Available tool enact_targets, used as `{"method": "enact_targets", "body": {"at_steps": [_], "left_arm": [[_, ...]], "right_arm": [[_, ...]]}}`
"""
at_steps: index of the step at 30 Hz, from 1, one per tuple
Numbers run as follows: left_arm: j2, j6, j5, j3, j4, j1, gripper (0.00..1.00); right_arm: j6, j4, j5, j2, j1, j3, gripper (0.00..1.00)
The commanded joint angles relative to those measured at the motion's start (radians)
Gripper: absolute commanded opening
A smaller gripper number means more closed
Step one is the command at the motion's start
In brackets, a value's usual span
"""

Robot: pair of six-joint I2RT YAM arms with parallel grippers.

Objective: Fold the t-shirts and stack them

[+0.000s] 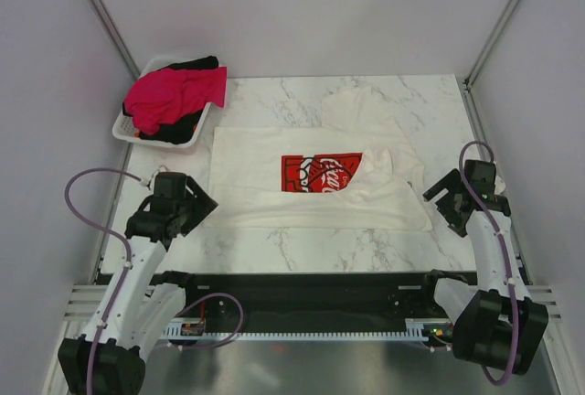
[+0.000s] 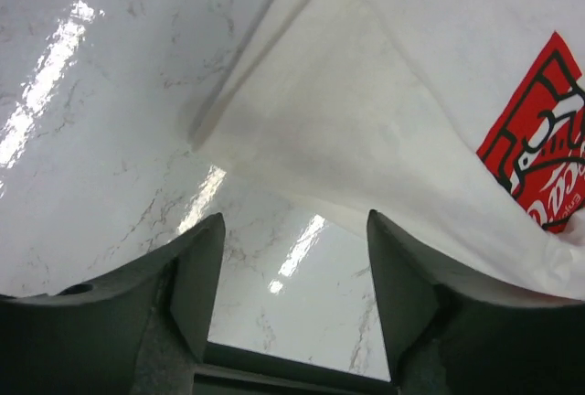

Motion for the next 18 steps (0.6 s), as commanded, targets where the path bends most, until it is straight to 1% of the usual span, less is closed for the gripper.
{"method": "enact_targets", "body": {"at_steps": [1, 3, 5, 7, 8, 9, 10, 11, 13, 14, 16, 17, 18], "left_arm": [[-0.053, -0.029, 0.065, 0.063, -0.094, -0.006, 0.77], [-0.075, 0.017, 0.069, 0.141, -0.113, -0.006, 0.79], [-0.067, 0.117, 0.073, 0.216, -0.123, -0.006, 0.81], [-0.057, 0.196, 0.073, 0.244, -0.128, -0.006, 0.81], [-0.051, 0.217, 0.071, 0.258, -0.125, -0.006, 0.8], [-0.04, 0.23, 0.069, 0.261, -0.122, -0.006, 0.8], [-0.034, 0.267, 0.071, 0.259, -0.116, -0.006, 0.8], [-0.028, 0.283, 0.08, 0.255, -0.104, -0.006, 0.8], [-0.024, 0.303, 0.077, 0.244, -0.093, -0.006, 0.8], [-0.026, 0.304, 0.079, 0.23, -0.084, -0.006, 0.79], [-0.044, 0.313, 0.091, 0.215, -0.047, -0.006, 0.77], [-0.052, 0.31, 0.089, 0.2, -0.039, -0.006, 0.76], [-0.058, 0.301, 0.082, 0.195, -0.041, -0.006, 0.75]], "right_arm": [[-0.001, -0.014, -0.005, -0.026, -0.002, 0.054, 0.98], [-0.033, 0.004, -0.035, -0.042, -0.002, 0.104, 0.98], [-0.049, 0.042, -0.144, -0.034, -0.002, 0.153, 0.98], [-0.066, 0.108, -0.231, 0.004, 0.018, 0.193, 0.98], [-0.073, 0.117, -0.256, 0.071, 0.042, 0.257, 0.98], [-0.081, 0.118, -0.244, 0.116, 0.074, 0.299, 0.98], [-0.099, 0.115, -0.229, 0.165, 0.149, 0.34, 0.98], [-0.11, 0.107, -0.207, 0.27, 0.182, 0.433, 0.98], [-0.13, 0.102, -0.204, 0.378, 0.242, 0.521, 0.98], [-0.135, 0.116, -0.213, 0.476, 0.25, 0.596, 0.98], [-0.135, 0.2, -0.248, 0.573, 0.254, 0.655, 0.98], [-0.133, 0.229, -0.261, 0.666, 0.256, 0.718, 0.98], [-0.127, 0.295, -0.288, 0.714, 0.257, 0.752, 0.98]]}}
